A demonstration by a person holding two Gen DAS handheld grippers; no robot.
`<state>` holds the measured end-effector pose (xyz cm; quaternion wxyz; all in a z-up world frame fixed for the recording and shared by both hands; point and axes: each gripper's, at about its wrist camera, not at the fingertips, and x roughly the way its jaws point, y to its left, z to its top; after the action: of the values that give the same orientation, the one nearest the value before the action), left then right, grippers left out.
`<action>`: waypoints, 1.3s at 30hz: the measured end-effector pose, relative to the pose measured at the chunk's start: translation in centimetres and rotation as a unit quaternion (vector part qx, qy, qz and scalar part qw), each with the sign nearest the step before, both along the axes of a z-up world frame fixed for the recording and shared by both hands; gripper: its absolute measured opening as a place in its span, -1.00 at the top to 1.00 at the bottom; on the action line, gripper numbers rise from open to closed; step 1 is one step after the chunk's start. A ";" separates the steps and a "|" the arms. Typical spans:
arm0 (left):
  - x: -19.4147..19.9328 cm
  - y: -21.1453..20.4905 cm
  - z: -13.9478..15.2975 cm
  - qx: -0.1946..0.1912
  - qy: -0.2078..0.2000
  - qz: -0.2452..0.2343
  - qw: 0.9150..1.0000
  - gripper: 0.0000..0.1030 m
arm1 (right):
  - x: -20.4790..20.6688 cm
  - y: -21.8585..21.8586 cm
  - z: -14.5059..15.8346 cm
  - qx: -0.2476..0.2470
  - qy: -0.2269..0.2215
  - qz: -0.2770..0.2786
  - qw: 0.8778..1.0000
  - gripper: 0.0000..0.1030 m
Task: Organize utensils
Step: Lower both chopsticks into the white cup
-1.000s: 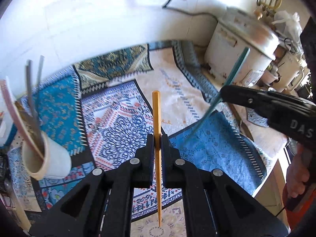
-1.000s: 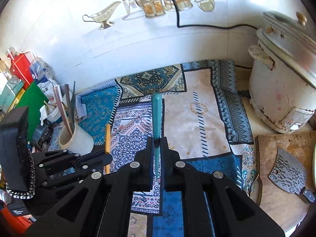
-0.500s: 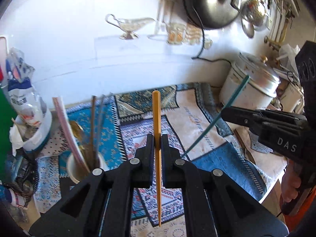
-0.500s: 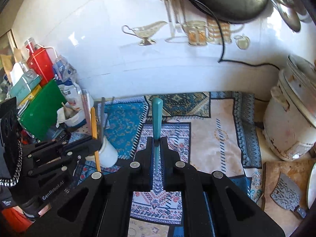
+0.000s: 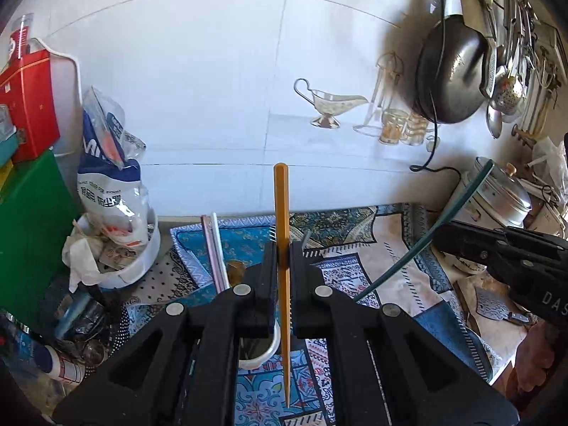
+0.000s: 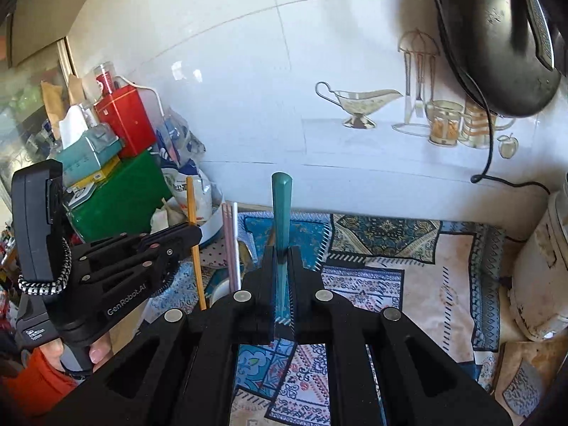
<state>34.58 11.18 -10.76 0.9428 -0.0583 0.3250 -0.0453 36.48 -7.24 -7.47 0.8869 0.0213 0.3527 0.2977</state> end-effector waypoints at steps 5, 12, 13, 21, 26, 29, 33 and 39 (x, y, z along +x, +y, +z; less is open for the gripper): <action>0.7 2.2 0.7 -0.004 -0.016 0.018 1.000 0.91 | 0.2 2.4 1.1 0.015 -0.010 0.019 1.000 0.89; 2.8 4.7 0.8 -0.005 -0.034 0.044 0.998 0.91 | 0.6 5.2 0.9 0.015 -0.009 0.034 0.999 0.89; 3.2 4.9 0.5 -0.006 -0.035 0.046 0.998 0.91 | 0.8 5.7 0.4 0.010 -0.005 0.034 0.999 0.89; 5.7 5.6 -3.3 0.005 -0.028 0.057 0.998 0.91 | 2.5 7.7 -4.7 -0.022 0.051 0.020 0.998 0.89; 6.4 5.7 -6.3 0.011 0.007 0.044 0.999 0.91 | 3.6 8.3 -7.3 -0.039 0.084 0.007 0.996 0.89; 6.4 5.6 -7.6 0.017 0.031 0.033 0.999 0.91 | 3.8 8.5 -8.5 -0.049 0.097 0.001 0.994 0.89; 6.3 5.7 -9.0 0.016 0.071 0.015 0.997 0.91 | 3.8 8.8 -9.6 -0.060 0.109 -0.013 0.992 0.88; 4.8 5.7 -8.9 0.006 0.101 -0.009 0.995 0.84 | 2.9 8.7 -9.8 -0.069 0.124 -0.026 0.990 0.71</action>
<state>39.37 16.86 -19.64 0.9050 -0.0538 0.4195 -0.0453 39.39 1.49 -17.31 0.8430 0.0054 0.4790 0.2447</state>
